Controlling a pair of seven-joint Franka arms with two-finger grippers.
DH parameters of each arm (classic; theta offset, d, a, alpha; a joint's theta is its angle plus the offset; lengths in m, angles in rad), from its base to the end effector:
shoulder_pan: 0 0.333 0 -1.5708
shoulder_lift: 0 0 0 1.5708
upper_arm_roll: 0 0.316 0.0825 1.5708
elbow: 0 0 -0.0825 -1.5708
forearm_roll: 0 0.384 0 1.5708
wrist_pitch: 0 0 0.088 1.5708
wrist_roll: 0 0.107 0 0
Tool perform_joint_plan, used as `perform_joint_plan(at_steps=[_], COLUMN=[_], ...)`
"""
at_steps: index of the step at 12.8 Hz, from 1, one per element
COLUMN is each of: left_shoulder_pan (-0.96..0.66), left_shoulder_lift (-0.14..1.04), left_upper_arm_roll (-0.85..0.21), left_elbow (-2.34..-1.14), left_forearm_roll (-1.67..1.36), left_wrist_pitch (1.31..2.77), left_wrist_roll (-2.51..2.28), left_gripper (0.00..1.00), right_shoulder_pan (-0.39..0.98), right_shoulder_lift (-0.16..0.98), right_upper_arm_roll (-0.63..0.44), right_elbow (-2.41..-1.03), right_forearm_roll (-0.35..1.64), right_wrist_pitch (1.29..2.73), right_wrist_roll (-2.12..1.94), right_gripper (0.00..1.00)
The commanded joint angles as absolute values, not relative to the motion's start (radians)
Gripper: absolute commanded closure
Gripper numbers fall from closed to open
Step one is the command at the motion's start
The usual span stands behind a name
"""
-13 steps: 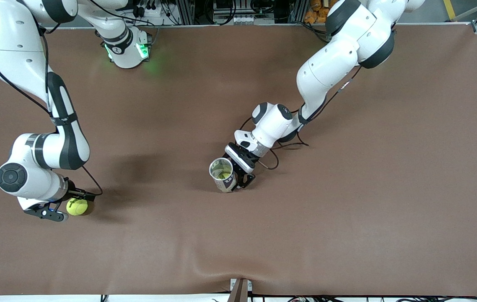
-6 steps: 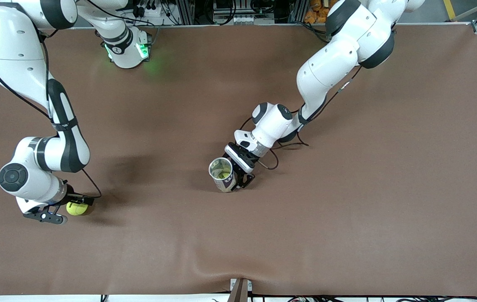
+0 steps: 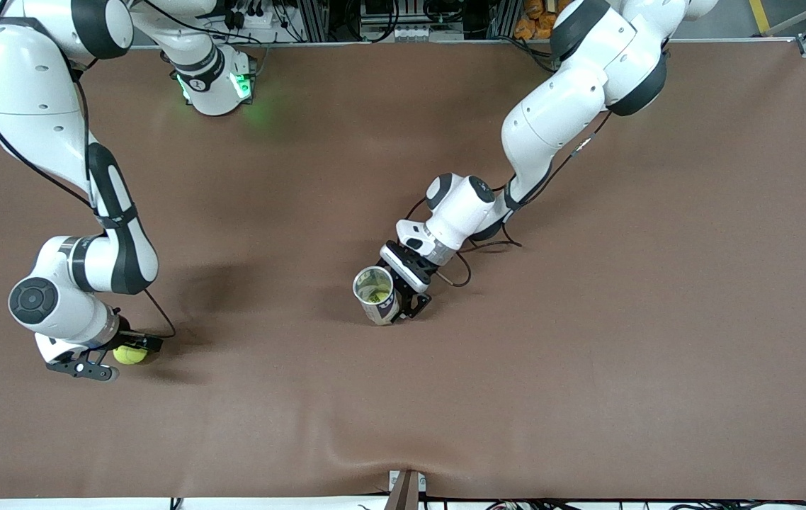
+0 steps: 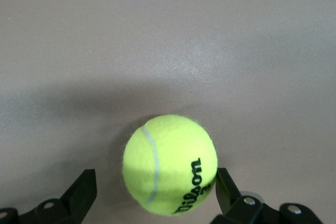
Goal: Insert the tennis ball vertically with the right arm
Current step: 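Lift the Wilson ball and carry it to the tube opening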
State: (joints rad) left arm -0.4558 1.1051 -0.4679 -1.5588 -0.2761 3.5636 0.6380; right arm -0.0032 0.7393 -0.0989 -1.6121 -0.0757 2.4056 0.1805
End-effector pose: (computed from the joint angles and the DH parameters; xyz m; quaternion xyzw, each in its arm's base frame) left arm 0.5240 -0.4873 0.1352 0.8203 -0.3471 0.4097 0.1969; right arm 0.6960 -0.0627 0.1993 0.9929 -0.0998 0.0304 0.0579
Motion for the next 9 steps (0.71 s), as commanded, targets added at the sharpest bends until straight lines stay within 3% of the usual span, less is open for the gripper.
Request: perform_joint_plan(at_steps=[1,5,9], left_shoulder_pan=[-0.451,-0.449,-0.448], left_shoulder_lift=[1.095,1.095,1.094], left_upper_arm_roll=[-0.465,-0.466,-0.466], left_elbow=[-1.562,-1.562,-1.562], left_forearm_roll=[-0.259,-0.259,-0.259], left_wrist_pitch=[3.553,3.554,3.553], left_wrist_roll=[0.643,0.641,0.641], left_gripper=[0.17,0.17,0.17], right_shoulder_pan=[-0.029,-0.034,-0.017], right_shoulder_lift=[0.749,0.756,0.723], right_upper_arm_roll=[-0.078,-0.078,-0.078], right_elbow=[-1.608,-1.606,-1.601], right_forearm_roll=[-0.091,-0.092,-0.091], right_wrist_pitch=[2.422,2.450,2.431], right_wrist_roll=[0.164,0.163,0.163], right_gripper=[0.02,0.37,0.41])
